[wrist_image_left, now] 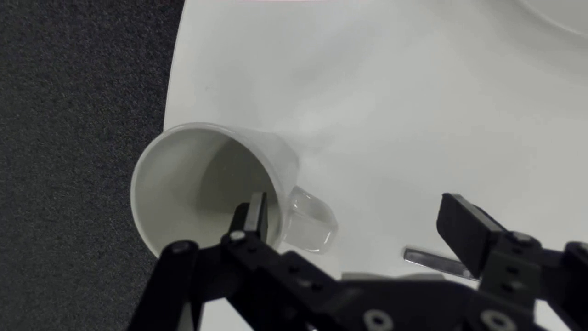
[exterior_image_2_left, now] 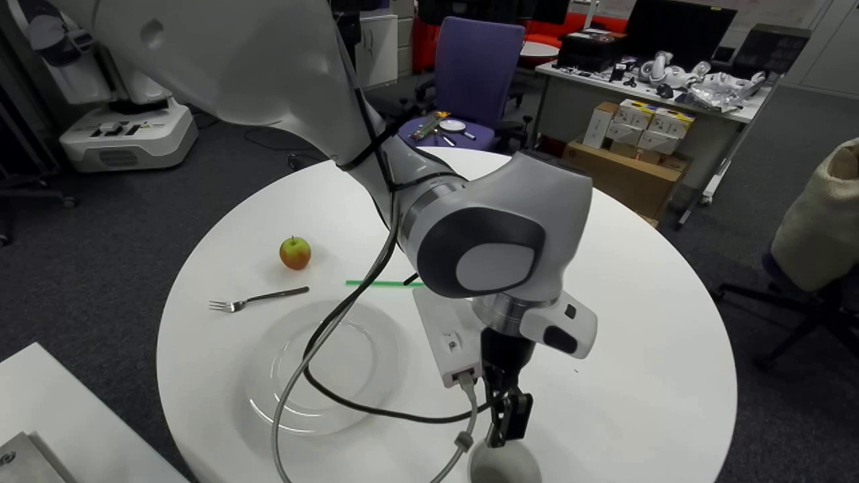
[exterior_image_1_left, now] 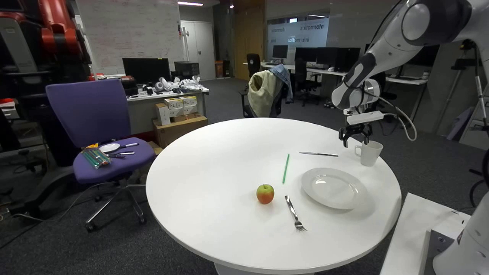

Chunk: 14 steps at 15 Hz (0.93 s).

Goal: Move the mug backwards.

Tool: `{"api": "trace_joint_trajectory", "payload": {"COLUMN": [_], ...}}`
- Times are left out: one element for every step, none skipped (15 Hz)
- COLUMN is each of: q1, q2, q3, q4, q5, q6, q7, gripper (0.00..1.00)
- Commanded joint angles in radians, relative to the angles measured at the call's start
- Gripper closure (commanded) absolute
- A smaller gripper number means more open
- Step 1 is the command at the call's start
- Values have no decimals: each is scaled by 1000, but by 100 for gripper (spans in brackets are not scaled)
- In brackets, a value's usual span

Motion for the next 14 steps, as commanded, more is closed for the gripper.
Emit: {"api": "trace_joint_trajectory", "payload": {"q1": [-23,-23,-23,-23,-23,-24,-25,-27,-29,-32,-34,-40,-44,-49], "q2": [-4,-3,-3,-2,-2,-2,-3,-3,-3,-5,-6,-7,-6,-6], "q3": [20,20,19,18,16,15,13,11,9,7,6,7,8,11], "q4": [20,22,23,24,26,26,27,28,28,28,29,30,31,31], "q5": [37,38,39,39,37,34,34,32,30,29,29,34,37,42], "q6": [-5,-5,-6,-8,-10,-10,-11,-12,-12,-12,-11,-15,-15,-15], "q7": [-30,-29,-29,-29,-28,-27,-28,-27,-26,-27,-27,-30,-31,-32], "gripper": [0,0,0,0,0,0,0,0,0,0,0,0,0,0]}}
